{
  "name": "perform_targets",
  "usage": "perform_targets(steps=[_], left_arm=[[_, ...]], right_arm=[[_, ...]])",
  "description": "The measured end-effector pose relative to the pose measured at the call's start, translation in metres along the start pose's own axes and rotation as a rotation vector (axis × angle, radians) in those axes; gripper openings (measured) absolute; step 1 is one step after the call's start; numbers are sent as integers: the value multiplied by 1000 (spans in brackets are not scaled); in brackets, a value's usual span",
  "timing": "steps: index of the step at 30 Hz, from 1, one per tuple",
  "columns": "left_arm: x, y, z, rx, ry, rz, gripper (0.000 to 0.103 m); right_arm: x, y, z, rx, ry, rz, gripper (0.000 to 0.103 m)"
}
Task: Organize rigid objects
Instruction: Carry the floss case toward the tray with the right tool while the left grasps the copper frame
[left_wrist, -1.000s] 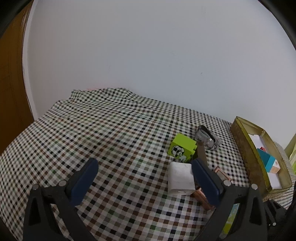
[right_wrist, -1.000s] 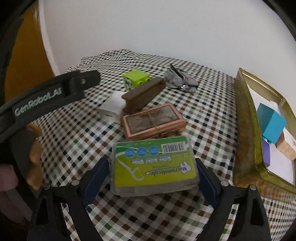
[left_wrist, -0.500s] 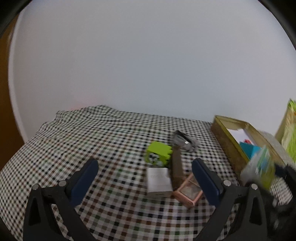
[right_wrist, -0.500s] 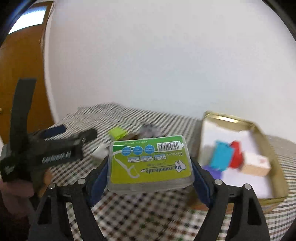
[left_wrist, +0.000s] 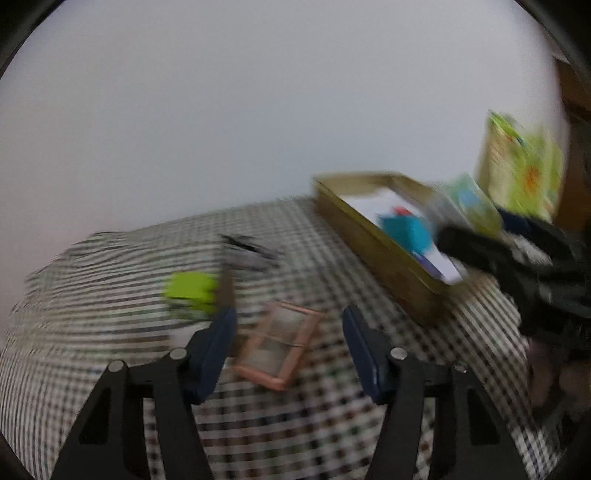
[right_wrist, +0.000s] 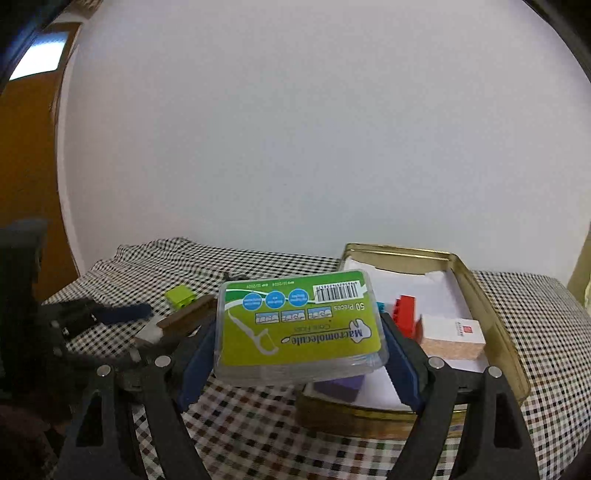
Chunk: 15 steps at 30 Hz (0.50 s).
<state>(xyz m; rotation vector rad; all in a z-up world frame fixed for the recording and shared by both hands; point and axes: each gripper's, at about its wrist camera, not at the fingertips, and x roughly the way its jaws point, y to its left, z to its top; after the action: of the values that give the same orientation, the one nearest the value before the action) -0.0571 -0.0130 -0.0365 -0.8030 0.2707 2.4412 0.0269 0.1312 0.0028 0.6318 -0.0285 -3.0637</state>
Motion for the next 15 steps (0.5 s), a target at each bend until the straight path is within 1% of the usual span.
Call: perform_targets(steps=[1,3,5,6,7,9,10,12,14,15], left_arm=[[7,-3,2,17,26,-8,60],[19,-2,7,16,58,-27,60],[28,5,9,-24,89,-80,60],[35,10,9,-52,124,-113,60],[40,12,7,-73,154,-130,59],[40,17,6,-104,146,-160,60],[39,19,6,-115,141,-166,61],[38,21,7,-120,143,-152,61],[37,19,6,-102,146,-130,61],[38,18,7,-92,150,-107,62]], right_arm=[[2,-3,1,8,2,-2,83],[7,-10,3,45,11,2,83],[12,-16,5,76,22,13,83],[13,-18,5,84,27,14,83],[14,-19,5,92,32,11,83],[12,-21,4,101,34,10,83],[10,-19,3,104,34,12,83],[10,-18,4,104,37,14,83],[8,-23,4,101,38,15,83],[9,-22,4,99,38,13,83]])
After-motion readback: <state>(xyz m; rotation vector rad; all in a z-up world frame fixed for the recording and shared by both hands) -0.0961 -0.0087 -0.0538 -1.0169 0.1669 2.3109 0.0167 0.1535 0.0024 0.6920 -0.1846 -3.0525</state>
